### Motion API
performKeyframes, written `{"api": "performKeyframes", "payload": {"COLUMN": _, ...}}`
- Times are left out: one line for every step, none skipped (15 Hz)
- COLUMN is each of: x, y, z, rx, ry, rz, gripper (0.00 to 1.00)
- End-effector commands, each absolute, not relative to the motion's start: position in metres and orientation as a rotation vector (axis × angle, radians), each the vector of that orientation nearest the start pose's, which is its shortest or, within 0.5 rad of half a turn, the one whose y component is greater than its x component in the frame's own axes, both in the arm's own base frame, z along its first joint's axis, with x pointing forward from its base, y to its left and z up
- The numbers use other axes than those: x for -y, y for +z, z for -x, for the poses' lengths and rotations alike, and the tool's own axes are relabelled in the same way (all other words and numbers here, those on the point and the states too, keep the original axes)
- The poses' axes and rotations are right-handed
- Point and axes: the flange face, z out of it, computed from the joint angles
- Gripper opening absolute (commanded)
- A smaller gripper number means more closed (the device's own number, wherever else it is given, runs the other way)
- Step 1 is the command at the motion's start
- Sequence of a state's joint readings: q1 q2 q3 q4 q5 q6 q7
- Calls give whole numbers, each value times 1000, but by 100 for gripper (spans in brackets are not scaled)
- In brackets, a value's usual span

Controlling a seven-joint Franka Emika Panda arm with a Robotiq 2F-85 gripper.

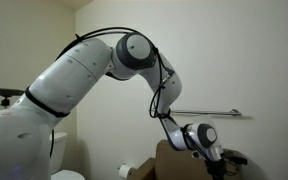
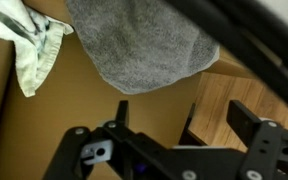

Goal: Move the blue and grey towels to the right armrest of the sofa

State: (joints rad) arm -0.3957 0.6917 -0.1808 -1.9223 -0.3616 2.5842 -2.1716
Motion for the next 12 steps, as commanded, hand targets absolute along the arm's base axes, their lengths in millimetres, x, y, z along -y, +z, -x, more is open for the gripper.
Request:
{"api": "performKeyframes", "payload": {"x": 292, "y": 134, "z": -470, "rx": -2653, "ry": -521, "rz": -1458, "gripper": 100}}
{"api": "performKeyframes", "payload": {"x": 289, "y": 135, "z": -455, "rx": -2673, "ry": -525, "rz": -1374, "gripper": 100}}
{"api": "performKeyframes", "payload": {"x": 285, "y": 137, "z": -439, "rx": -2688, "ry": -523, "rz": -1288, "gripper": 100}}
{"api": "performKeyframes", "payload": {"x": 283, "y": 141, "z": -421, "rx": -2701, "ry": -507, "rz": -1203, "gripper": 100}}
{"api": "performKeyframes", "payload": {"x": 282, "y": 146, "z": -403, "rx": -2704, "ry": -484, "rz": -1120, "gripper": 100}}
{"api": "performKeyframes", "payload": {"x": 283, "y": 152, "z": -385, "rx": -2705, "ry": -455, "rz": -1039, "gripper": 100}}
{"api": "performKeyframes", "payload": {"x": 286, "y": 162, "z": -368, "rx": -2695, "ry": -413, "rz": -968, "gripper": 100}}
{"api": "performKeyframes", "payload": {"x": 290, "y": 171, "z": -354, "rx": -2678, "ry": -369, "rz": -906, "gripper": 100}}
{"api": "performKeyframes", "payload": {"x": 295, "y": 178, "z": -342, "rx": -2648, "ry": -304, "rz": -877, "gripper": 100}}
{"api": "performKeyframes", "payload": {"x": 300, "y": 157, "z": -365, "rx": -2681, "ry": -402, "rz": -944, "gripper": 100}}
{"api": "performKeyframes", "payload": {"x": 302, "y": 165, "z": -353, "rx": -2661, "ry": -362, "rz": -931, "gripper": 100}}
{"api": "performKeyframes", "payload": {"x": 303, "y": 169, "z": -345, "rx": -2651, "ry": -344, "rz": -929, "gripper": 100}}
